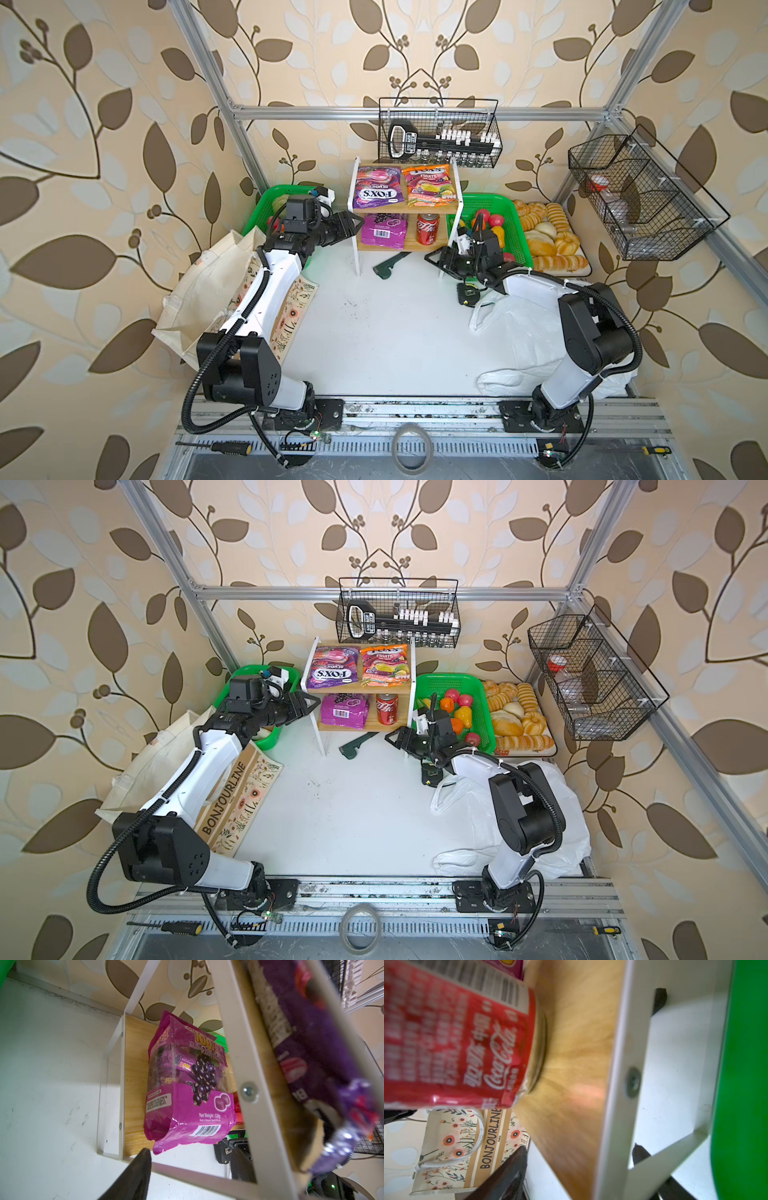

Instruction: Place the mixed food into the grocery bags and tie them

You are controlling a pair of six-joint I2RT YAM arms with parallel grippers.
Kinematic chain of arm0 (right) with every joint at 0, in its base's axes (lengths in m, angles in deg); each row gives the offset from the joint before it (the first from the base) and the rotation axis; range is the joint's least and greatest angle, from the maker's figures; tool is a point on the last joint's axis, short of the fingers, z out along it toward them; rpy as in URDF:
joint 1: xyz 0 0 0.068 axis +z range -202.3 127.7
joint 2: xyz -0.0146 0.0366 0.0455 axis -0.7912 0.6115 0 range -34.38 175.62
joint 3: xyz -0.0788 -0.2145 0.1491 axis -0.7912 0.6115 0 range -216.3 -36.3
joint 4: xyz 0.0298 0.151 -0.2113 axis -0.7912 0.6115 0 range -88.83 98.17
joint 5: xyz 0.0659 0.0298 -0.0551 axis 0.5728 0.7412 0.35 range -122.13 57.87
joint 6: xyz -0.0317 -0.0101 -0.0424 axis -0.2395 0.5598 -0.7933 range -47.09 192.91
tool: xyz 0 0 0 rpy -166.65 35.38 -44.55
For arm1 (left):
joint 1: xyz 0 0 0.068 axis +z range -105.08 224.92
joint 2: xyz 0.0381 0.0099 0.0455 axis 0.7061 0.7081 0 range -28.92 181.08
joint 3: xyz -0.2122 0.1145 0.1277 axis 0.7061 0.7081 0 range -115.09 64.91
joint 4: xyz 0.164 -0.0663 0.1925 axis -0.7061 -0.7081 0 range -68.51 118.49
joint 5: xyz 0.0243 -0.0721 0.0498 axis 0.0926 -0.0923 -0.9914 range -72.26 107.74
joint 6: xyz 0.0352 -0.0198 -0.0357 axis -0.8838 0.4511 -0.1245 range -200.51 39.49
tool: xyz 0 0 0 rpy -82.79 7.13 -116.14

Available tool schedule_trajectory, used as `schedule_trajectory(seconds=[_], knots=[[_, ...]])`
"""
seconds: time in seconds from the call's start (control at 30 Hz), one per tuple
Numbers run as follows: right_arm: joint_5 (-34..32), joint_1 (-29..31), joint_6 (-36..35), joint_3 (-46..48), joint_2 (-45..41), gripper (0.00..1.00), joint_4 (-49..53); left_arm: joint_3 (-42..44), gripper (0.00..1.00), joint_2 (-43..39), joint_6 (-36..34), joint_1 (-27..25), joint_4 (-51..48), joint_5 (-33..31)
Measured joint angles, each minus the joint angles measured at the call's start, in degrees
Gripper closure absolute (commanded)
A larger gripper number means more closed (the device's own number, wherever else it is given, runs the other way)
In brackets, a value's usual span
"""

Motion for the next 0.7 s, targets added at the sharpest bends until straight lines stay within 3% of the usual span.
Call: schedule_trajectory(seconds=[0.13, 0.23, 0.33, 0.4, 0.57, 0.7], knots=[[-0.52, -0.33, -1.25, 1.92, -3.91, 0.11, -0.13, 0.0, 0.22, -6.88, -1.62, 0.0, -4.46, -3.02], [-1.46, -0.79, -1.97, 5.75, -10.08, 0.07, -1.33, 0.0, 0.14, -15.85, -4.68, -0.02, -8.83, -9.57], [-2.4, -0.68, -2.75, 9.29, -15.87, 0.06, -1.25, -0.52, 0.04, -23.91, -8.79, 0.0, -13.6, -20.68], [-3.48, -0.26, -3.45, 10.97, -19.28, 0.06, -0.31, -2.05, 0.01, -26.88, -11.98, 0.04, -17.79, -31.39], [-7.43, 2.67, -4.96, 14.14, -27.04, 0.06, 2.82, -2.71, 0.01, -25.68, -17.99, 2.71, -25.03, -56.06], [-10.36, 6.27, -6.16, 14.34, -31.43, 0.06, 5.46, -0.24, 0.01, -19.58, -20.24, 9.42, -29.7, -64.11]])
